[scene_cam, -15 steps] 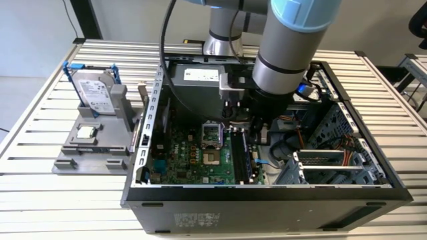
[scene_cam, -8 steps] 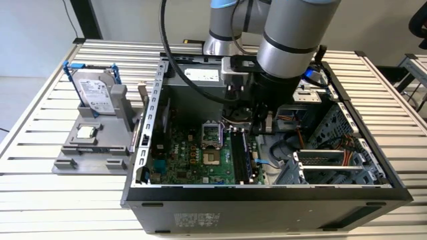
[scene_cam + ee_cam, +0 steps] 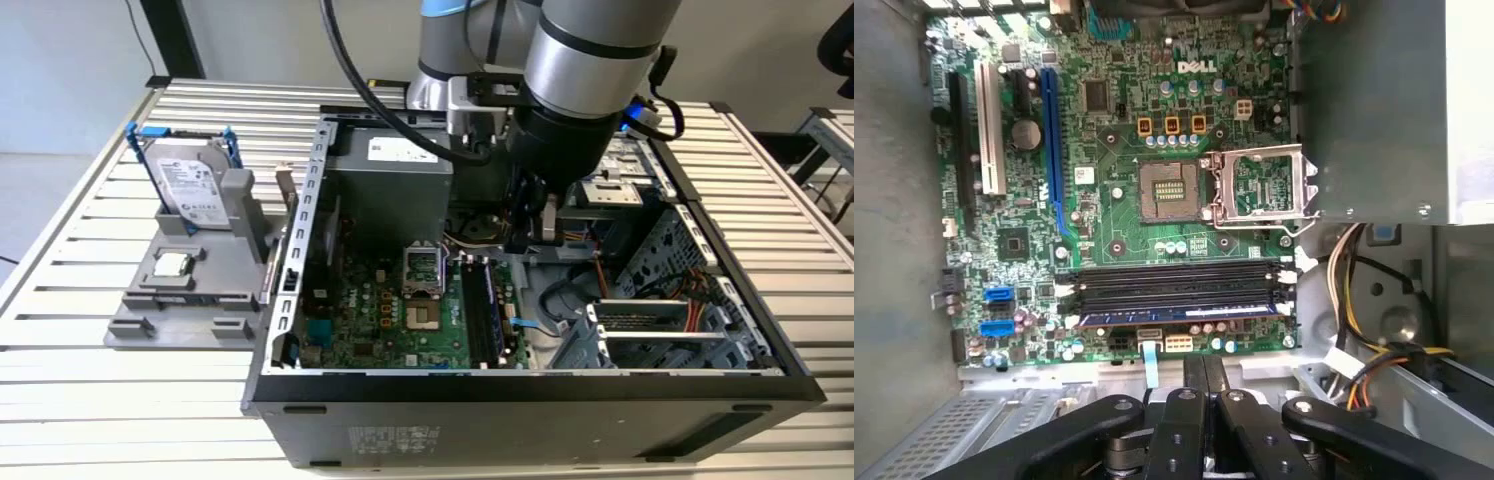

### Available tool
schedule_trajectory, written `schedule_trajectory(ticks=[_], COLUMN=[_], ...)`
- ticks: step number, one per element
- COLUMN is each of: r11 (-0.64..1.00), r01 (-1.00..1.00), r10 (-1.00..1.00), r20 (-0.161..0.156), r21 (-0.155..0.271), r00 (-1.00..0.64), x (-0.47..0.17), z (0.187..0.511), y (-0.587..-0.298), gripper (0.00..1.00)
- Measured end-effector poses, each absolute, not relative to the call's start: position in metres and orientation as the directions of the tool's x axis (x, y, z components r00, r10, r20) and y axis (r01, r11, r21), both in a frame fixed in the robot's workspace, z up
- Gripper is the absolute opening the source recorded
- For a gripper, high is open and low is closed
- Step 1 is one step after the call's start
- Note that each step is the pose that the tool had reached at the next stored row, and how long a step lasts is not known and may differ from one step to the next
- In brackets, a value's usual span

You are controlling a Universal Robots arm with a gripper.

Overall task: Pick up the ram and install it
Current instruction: 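Press down the ram until it locks into place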

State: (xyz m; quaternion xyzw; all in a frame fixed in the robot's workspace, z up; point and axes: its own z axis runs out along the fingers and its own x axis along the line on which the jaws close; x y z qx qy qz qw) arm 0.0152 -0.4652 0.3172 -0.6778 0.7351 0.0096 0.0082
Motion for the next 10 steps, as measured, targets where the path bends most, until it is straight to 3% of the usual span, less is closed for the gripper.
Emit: schedule_trajectory(ticks=[10], r11=[0.081], r01=[-0.997], r10=[-0.996], r20=[-0.023], r21=[0.003], r00=[-0.081], x=[0.0152], z=[0.3179], y=[-0.4651], gripper=[0.00])
